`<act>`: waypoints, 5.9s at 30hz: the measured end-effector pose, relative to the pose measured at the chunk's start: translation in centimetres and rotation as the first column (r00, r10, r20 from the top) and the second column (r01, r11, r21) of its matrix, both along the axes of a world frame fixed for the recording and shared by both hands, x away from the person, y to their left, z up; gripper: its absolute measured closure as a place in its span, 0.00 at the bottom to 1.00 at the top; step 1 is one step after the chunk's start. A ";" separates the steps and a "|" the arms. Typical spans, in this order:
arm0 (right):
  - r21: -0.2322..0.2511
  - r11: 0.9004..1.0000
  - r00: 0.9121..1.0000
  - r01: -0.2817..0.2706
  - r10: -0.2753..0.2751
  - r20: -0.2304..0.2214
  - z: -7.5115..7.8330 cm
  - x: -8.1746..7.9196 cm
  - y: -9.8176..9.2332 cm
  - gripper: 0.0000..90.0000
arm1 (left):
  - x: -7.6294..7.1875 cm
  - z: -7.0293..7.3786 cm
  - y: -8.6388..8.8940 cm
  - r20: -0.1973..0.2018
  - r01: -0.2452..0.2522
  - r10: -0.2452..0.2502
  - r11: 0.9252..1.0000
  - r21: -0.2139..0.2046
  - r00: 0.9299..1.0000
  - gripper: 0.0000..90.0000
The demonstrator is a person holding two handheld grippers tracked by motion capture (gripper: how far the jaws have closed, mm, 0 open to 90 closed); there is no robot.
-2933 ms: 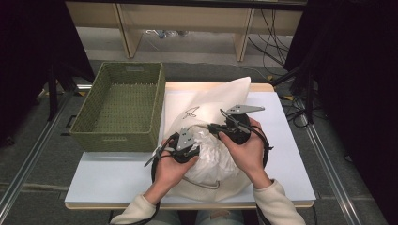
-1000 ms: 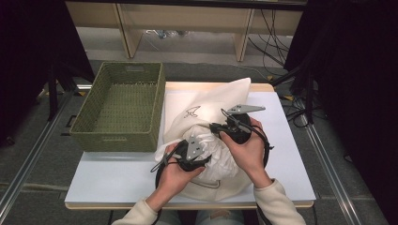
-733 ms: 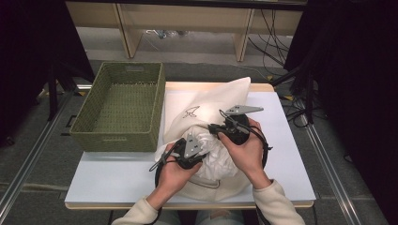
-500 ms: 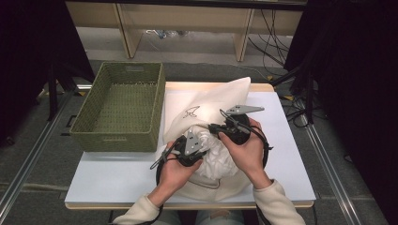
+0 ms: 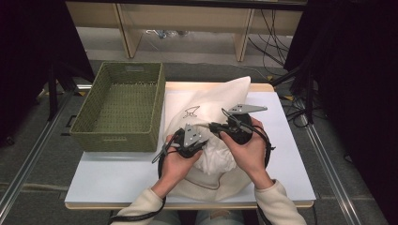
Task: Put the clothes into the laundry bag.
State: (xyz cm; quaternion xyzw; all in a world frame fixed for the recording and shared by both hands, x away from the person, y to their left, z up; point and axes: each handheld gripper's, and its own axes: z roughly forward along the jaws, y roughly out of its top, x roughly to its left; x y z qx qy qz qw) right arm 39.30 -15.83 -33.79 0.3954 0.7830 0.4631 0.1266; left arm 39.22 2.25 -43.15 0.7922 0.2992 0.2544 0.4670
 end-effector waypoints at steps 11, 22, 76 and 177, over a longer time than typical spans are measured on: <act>-0.013 1.000 1.000 -0.003 0.003 0.012 0.1 0.3 -0.5 0.98 | -4.2 2.2 2.3 0.006 0.082 -0.082 0.995 -0.059 0.997 0.40; -0.010 1.000 1.000 -0.001 0.002 0.022 0.2 0.2 -0.5 0.98 | -5.8 0.7 1.9 -0.038 0.137 -0.137 0.991 -0.008 0.990 0.35; -0.007 1.000 0.999 0.023 -0.022 0.029 0.6 0.0 -0.8 0.98 | -4.8 1.3 3.9 0.067 0.030 -0.027 0.999 -0.044 0.997 0.49; -0.003 0.999 0.999 0.043 -0.043 0.021 0.7 0.1 -1.2 0.97 | -1.4 -2.0 -2.9 0.035 0.140 -0.141 0.990 0.034 0.989 0.61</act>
